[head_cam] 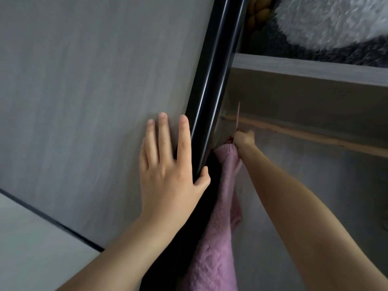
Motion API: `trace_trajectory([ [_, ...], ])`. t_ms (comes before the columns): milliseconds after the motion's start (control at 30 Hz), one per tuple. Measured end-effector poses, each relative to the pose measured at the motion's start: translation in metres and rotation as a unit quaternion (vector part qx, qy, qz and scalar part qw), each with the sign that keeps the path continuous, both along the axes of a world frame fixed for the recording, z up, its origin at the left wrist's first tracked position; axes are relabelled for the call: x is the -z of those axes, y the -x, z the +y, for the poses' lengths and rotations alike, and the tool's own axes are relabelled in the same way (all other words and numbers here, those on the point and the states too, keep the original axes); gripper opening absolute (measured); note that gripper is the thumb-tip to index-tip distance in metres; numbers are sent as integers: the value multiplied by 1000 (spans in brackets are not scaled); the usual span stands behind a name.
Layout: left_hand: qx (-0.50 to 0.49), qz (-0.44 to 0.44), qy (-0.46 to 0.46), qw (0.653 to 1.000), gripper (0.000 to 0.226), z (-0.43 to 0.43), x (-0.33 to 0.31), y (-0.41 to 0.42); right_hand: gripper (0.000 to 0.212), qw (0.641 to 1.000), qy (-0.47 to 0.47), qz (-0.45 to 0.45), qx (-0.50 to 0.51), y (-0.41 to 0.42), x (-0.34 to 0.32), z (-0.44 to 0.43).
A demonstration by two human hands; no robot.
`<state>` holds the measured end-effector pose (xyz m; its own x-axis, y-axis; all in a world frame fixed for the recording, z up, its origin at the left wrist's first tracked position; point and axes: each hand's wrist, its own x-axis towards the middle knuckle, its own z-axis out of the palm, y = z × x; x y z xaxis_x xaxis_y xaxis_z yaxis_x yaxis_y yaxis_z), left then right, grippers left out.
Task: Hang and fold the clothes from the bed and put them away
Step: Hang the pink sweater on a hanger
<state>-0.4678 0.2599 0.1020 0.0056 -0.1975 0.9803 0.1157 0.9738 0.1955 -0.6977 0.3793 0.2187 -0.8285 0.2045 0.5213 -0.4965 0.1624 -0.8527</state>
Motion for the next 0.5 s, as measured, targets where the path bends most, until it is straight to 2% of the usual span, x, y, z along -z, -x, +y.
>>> trace_trajectory([
  [233, -4, 2, -2, 1000, 75, 1, 1, 2, 24, 999, -41, -9, -7, 24, 34, -10],
  [400, 4, 11, 7, 1000, 82, 0, -1, 0, 33, 983, -176, -46, 4, 11, 29, -7],
  [500, 2, 5, 9, 1000, 84, 1, 0, -2, 32, 973, -230, -17, 0, -6, 39, 9],
])
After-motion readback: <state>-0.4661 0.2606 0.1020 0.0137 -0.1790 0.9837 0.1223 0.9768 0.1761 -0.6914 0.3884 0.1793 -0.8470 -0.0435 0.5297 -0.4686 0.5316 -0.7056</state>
